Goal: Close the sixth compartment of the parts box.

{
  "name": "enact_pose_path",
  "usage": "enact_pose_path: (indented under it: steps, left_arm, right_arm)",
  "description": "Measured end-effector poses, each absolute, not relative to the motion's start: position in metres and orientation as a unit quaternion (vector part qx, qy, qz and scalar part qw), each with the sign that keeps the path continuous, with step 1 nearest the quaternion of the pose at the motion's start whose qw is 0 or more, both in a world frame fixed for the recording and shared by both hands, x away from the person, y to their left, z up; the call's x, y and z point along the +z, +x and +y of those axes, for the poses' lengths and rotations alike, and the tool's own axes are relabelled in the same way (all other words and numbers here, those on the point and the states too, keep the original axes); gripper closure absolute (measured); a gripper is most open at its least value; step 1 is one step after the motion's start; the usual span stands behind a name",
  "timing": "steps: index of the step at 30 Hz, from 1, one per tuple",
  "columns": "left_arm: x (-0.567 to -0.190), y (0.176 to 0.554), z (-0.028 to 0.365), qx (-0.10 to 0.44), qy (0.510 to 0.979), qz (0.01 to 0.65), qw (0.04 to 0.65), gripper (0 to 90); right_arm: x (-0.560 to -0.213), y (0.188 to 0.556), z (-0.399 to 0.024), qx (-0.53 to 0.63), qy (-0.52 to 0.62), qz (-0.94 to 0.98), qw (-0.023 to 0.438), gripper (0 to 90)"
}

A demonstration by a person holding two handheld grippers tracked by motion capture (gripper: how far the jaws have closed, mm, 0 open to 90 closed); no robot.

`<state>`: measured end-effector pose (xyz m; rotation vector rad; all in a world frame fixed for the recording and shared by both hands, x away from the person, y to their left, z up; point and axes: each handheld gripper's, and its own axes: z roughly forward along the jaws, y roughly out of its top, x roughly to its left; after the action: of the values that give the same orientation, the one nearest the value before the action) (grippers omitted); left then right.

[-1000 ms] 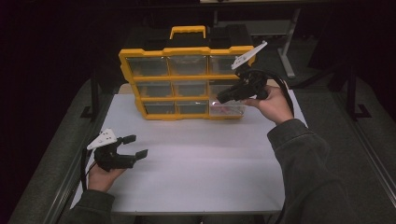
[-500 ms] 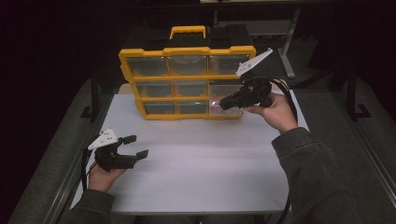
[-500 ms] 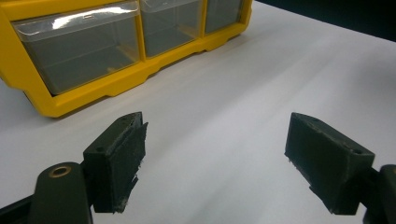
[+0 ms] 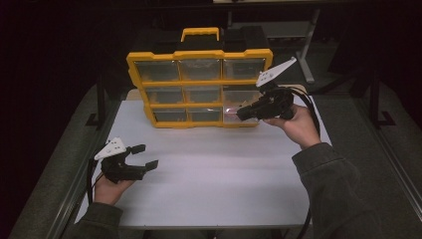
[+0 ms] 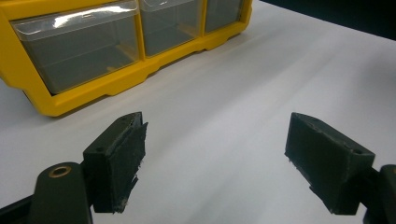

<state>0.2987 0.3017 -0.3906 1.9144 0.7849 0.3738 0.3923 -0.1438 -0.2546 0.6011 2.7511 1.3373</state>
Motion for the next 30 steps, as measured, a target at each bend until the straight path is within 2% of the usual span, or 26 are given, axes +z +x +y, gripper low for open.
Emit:
enact_pose_path:
  steps: [13, 30]
  left_arm:
    - [-0.39, 0.298, 0.299, 0.154, 0.79, 0.323, 0.497, 19.9]
    - [-0.392, 0.296, 0.303, 0.152, 0.787, 0.332, 0.498, 19.8]
  right_arm:
    - [-0.279, 0.384, -0.145, 0.414, 0.2, 0.888, 0.007, 82.5]
    - [-0.287, 0.396, -0.137, 0.386, 0.195, 0.901, 0.04, 83.8]
